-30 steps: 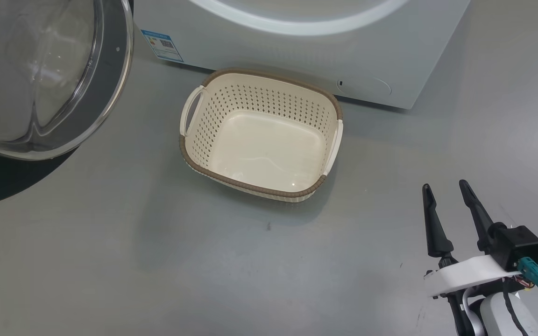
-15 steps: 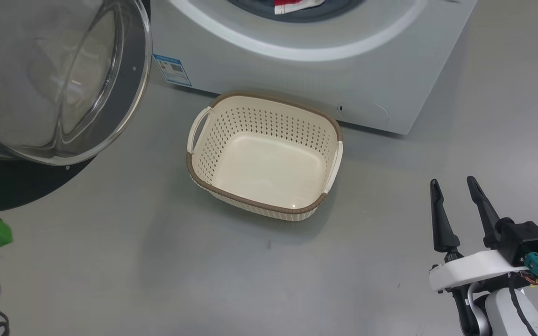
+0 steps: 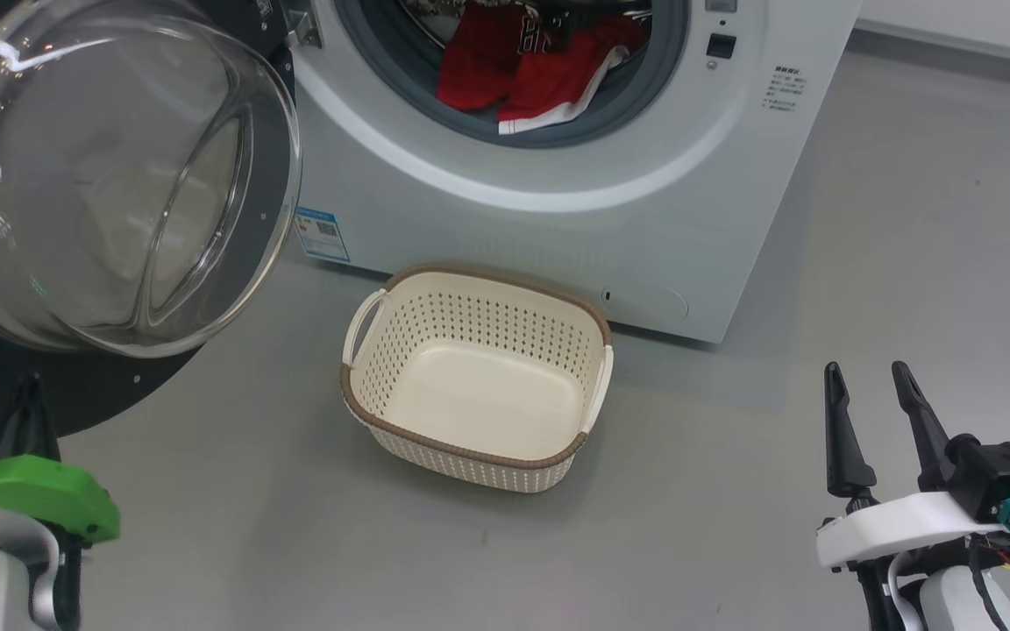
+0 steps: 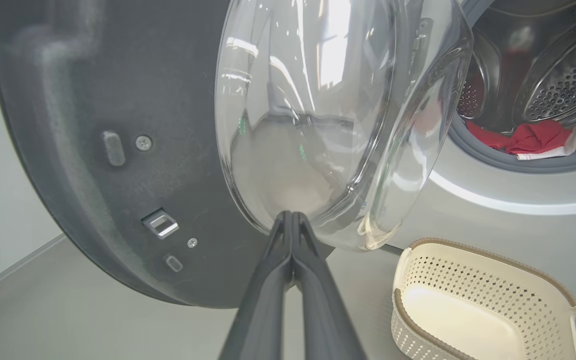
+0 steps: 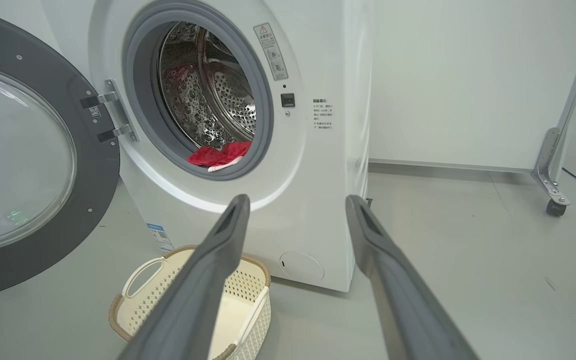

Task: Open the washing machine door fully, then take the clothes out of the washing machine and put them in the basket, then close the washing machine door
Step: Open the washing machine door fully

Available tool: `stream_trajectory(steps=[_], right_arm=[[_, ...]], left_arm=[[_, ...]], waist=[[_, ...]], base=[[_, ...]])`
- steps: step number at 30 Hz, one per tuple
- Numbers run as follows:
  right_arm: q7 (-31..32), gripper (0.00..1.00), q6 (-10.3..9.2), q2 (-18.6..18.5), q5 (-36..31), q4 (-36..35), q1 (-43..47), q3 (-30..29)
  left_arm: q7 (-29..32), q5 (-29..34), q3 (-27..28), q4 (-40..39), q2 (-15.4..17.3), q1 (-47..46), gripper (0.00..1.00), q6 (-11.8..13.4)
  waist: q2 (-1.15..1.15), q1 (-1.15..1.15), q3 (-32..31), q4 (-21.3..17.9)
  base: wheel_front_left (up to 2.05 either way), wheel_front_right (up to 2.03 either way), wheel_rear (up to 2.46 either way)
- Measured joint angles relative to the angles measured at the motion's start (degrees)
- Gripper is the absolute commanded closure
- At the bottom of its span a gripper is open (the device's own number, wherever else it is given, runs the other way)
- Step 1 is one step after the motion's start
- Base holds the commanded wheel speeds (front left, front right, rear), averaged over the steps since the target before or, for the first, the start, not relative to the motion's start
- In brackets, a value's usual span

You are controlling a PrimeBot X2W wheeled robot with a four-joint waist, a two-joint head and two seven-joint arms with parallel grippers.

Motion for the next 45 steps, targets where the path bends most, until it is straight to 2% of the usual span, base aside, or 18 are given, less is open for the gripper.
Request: stream_trajectory(steps=[9,25,36,37,38,39,40,45], right_arm=[[0.00,0.00,0.05,0.55,0.64,-0.22,3.21,-1.00],[0.00,0.00,0.15,0.77,0.64,-3.28,5.85,-2.91],[0.00,0.00,0.30,0.94,0.64,-4.64,7.47,-4.37],[0.00,0.00,0.30,0.99,0.64,-4.64,7.50,-4.35],[0.00,0.00,0.31,1.01,0.64,-4.66,7.50,-4.31],[0.00,0.00,0.31,1.02,0.64,-4.69,7.50,-4.26],[0.00,0.00,0.31,1.05,0.64,-4.74,7.50,-4.20],[0.00,0.00,0.32,1.11,0.62,-4.76,7.51,-4.04]], left_arm=[[-1.75,1.14,-3.59,-3.79,-1.63,5.12,1.00,-3.39],[-2.83,1.40,-5.55,-13.30,-5.10,11.91,1.00,-4.22],[-2.85,1.09,-8.03,-18.14,-7.31,14.61,1.00,-5.49],[-2.85,1.07,-8.22,-18.48,-7.30,14.92,0.92,-5.49],[-2.85,1.08,-8.59,-18.69,-7.26,15.25,0.74,-5.65],[-2.85,1.20,-8.89,-18.79,-7.25,15.58,0.44,-5.66],[-2.85,1.38,-9.01,-19.01,-7.24,15.95,0.00,-5.67],[-2.85,1.36,-9.64,-19.95,-7.24,16.78,0.00,-5.76]], waist=[[0.00,0.00,-5.51,-3.25],[0.00,0.00,-8.83,-9.96],[0.00,0.00,-8.43,-11.78],[0.00,0.00,-8.39,-11.85],[0.00,0.00,-8.35,-11.93],[0.00,0.00,-8.31,-12.00],[0.00,0.00,-8.27,-12.08],[0.00,0.00,-8.12,-12.45]], base=[[0.00,0.00,0.00],[0.00,0.00,0.00],[0.00,0.00,0.00],[0.00,0.00,0.00],[0.00,0.00,0.00],[0.00,0.00,0.00],[0.00,0.00,0.00],[0.00,0.00,0.00]])
